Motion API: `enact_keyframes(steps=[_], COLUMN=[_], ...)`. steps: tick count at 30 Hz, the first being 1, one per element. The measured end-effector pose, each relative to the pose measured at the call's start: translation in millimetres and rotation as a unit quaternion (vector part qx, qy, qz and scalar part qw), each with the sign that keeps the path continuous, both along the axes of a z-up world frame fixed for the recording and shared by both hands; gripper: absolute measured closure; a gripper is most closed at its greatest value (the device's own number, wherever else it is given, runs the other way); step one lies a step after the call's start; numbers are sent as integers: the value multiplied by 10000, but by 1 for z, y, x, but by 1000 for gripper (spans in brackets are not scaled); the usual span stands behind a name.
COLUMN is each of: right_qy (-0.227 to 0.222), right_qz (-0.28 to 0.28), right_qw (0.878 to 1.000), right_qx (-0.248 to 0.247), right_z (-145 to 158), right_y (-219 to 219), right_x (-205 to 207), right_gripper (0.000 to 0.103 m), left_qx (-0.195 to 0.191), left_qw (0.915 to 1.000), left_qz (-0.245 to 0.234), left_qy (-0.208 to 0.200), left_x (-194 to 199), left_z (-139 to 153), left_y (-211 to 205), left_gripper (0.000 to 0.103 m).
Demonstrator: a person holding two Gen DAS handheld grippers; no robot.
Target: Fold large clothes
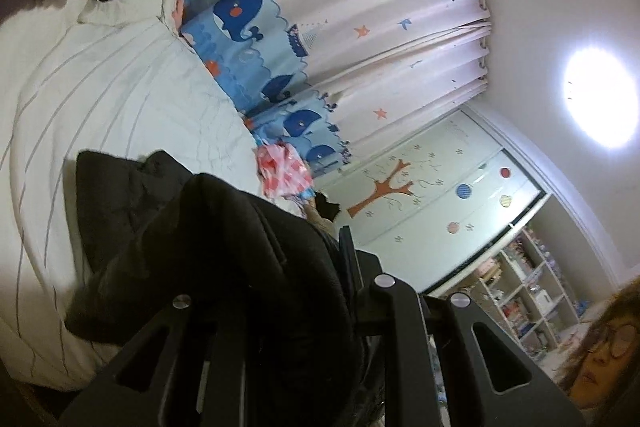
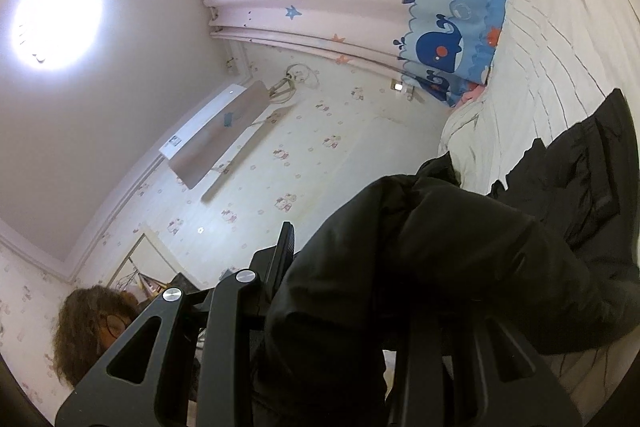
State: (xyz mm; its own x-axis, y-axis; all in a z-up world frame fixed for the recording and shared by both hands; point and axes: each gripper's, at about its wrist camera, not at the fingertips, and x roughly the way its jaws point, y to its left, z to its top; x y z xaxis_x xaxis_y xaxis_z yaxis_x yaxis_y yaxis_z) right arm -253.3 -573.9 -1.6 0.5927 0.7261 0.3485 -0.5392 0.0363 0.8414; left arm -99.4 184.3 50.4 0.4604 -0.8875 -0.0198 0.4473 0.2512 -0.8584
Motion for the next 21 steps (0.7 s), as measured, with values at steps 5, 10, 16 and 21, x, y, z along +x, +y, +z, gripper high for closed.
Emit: enact_keyframes(steps=[5, 10, 16, 21], right_qy=[176, 465, 1121, 1950], right_qz=[-112, -306, -605, -876], right_qw=[9997, 9983, 9914, 9755], right_qx=[-103, -169, -302, -517], right_z=[9, 14, -7, -51], right_y=[0, -3, -6, -9], right_x=[33, 78, 146, 204], right_gripper=[73, 73, 73, 73], left_qx=[118, 137, 257, 516], left_qw=[9997, 9991, 9968, 9912], left_qz=[216, 376, 638, 932], left_qy=[37, 102, 397, 788], left_x=[22, 55, 107, 147], left_z=[1, 3, -17, -49], left_y=[-7, -16, -30, -40], left_gripper=[84, 84, 84, 84])
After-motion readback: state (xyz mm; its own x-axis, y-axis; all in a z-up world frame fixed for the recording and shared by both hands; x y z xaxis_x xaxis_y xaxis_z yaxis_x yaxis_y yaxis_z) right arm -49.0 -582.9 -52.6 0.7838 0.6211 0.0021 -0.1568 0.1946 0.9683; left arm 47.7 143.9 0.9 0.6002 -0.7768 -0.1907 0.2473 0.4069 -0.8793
